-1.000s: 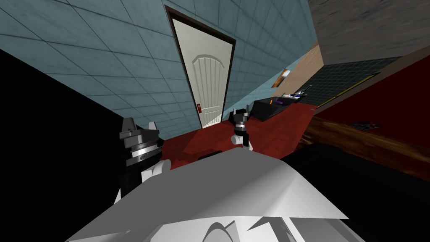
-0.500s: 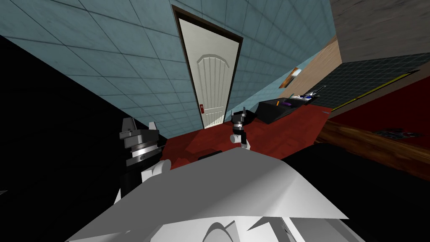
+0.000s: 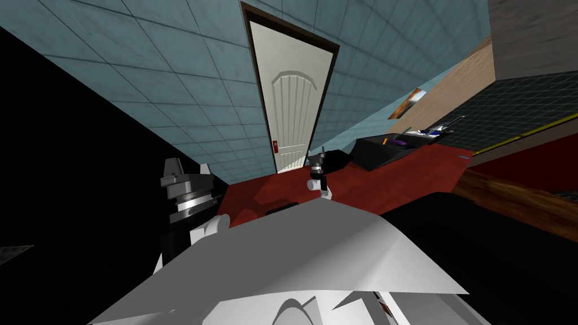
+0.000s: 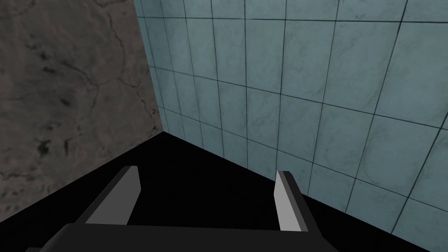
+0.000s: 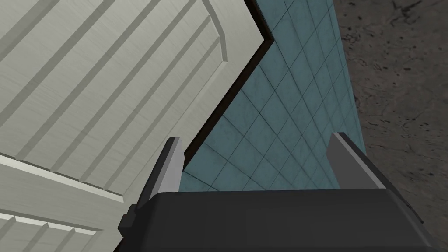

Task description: Pull the door open

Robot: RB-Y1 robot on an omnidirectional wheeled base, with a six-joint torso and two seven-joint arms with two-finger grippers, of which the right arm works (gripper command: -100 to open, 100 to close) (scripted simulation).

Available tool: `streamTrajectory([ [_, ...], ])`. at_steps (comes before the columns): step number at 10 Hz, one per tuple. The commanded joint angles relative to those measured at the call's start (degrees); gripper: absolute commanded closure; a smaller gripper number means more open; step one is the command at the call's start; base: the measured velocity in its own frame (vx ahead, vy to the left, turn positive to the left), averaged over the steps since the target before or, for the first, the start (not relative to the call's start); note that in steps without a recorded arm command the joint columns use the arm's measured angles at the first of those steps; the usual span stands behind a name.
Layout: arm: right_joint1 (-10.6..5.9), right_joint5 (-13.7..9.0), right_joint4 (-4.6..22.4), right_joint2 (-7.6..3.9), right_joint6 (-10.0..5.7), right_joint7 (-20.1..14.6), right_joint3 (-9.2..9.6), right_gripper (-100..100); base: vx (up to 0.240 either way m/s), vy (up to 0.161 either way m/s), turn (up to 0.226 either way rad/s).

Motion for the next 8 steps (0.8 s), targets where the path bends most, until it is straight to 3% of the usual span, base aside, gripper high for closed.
streamTrajectory([
  [1, -1.46, -1.5, 2.9, -0.34, 0.04, -1.4, 0.07, -100, 0.095, 0.013, 0.116],
  [2, -1.46, -1.5, 2.9, -0.34, 0.04, -1.4, 0.07, -100, 0.063, 0.002, 0.035],
  [8, -6.73, -7.2, 13.0, -1.48, 0.66, -6.1, 0.32, -100, 0.089, 0.0, 0.122],
])
